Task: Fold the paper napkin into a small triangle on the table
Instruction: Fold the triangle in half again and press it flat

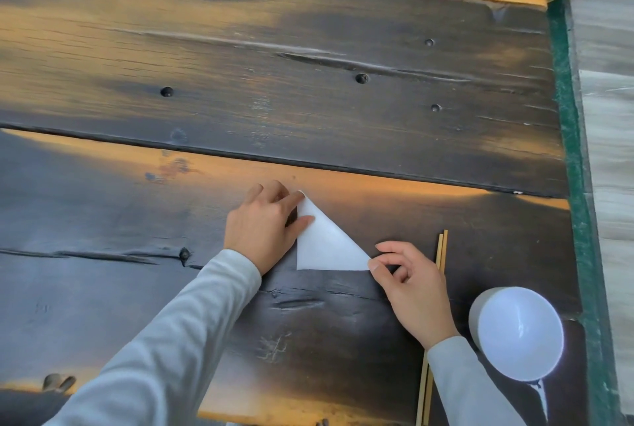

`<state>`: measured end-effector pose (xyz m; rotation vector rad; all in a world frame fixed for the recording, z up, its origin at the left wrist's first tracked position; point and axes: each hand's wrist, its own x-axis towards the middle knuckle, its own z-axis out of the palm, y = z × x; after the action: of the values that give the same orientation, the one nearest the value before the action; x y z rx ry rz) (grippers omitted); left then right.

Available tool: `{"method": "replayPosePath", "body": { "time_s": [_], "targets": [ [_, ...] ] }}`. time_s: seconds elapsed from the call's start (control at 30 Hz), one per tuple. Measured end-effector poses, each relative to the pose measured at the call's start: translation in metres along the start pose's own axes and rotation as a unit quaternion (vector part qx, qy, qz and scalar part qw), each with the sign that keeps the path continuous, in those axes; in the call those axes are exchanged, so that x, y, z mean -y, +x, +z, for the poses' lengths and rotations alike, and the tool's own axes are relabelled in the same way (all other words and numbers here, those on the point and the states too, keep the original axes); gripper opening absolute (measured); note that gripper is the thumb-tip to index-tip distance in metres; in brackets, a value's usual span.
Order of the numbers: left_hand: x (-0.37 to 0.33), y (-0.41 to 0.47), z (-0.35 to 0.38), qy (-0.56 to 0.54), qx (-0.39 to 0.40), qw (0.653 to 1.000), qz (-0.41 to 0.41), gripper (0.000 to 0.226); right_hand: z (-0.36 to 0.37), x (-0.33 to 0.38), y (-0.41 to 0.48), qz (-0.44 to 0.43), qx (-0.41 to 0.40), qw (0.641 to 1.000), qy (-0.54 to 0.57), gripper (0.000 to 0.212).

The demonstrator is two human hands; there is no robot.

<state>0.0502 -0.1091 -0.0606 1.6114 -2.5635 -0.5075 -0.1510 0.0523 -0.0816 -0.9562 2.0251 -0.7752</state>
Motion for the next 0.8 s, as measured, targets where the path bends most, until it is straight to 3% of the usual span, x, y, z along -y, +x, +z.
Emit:
{"method": "replayPosePath", "body": {
  "time_s": [0.17,0.37,0.8],
  "targets": [
    [0.007,0.002,-0.011,0.069,0.080,0.994,0.029,0.072,0.001,0.000,-0.001,-0.002,0.003,1.000,-0.001,0.021],
    [0.009,0.000,-0.019,0.098,0.153,0.982,0.058,0.103,0.000,0.000,0.000,-0.004,0.001,1.000,-0.009,0.022],
    [0.015,0.001,-0.021,0.116,0.221,0.965,0.081,0.121,-0.001,0.003,0.000,0.001,0.003,1.000,-0.007,0.022]
  ]
}}
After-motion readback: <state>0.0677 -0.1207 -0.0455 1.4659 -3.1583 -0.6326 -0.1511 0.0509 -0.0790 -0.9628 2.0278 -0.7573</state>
